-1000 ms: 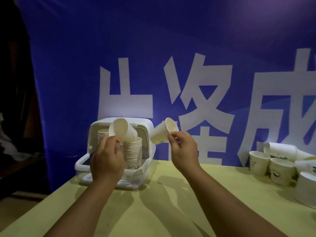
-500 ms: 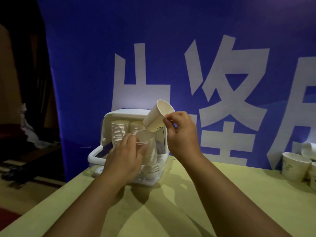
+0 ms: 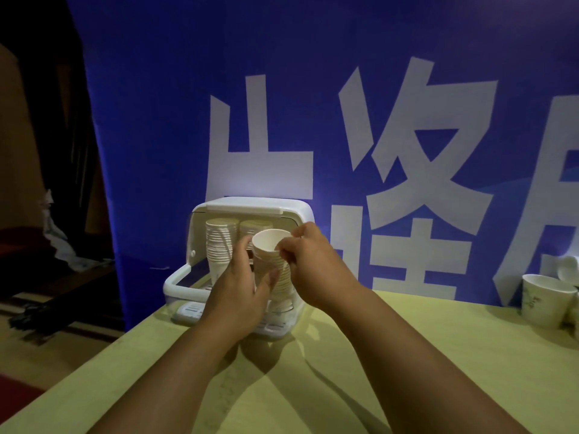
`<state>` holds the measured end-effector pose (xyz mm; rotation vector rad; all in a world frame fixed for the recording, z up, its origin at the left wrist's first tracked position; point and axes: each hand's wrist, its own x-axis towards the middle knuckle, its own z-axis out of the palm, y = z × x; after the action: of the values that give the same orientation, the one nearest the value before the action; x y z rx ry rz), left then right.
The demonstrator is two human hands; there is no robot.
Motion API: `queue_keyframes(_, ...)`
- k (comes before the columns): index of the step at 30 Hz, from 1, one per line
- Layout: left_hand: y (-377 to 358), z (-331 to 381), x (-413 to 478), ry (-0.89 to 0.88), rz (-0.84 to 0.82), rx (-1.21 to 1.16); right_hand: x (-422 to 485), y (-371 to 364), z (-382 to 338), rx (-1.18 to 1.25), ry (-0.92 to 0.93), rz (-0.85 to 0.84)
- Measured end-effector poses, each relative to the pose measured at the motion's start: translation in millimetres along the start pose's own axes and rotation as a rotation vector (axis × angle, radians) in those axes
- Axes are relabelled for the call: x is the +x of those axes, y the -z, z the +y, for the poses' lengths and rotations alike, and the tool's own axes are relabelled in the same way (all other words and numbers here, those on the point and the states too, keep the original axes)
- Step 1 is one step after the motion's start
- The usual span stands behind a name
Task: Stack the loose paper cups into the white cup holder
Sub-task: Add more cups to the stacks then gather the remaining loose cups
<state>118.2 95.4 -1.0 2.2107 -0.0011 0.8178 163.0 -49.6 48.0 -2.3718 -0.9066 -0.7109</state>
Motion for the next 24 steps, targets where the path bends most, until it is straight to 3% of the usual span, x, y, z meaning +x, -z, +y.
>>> queue_keyframes(5, -3, -8, 2, 0.013, -0.062, 0.052, 2, -9, 12, -0.104, -0.018, -0.125)
queue_keyframes(8, -3, -11, 2, 0.032, -0.104, 0.072, 1, -12, 12, 0.155, -0.127, -0.147)
queue_keyframes(12, -4, -12, 2, 0.031, -0.108, 0.063, 1, -21, 11, 0.318, -0.287, -0.008)
queue_keyframes(20, 3, -12, 19, 0.159, -0.066, -0.001, -2, -24, 1, 0.388, -0.222, -0.078)
queue_keyframes(24, -5, -10, 19, 0.179, -0.161, 0.023, -8, -25, 3, 0.399, -0.199, -0.1)
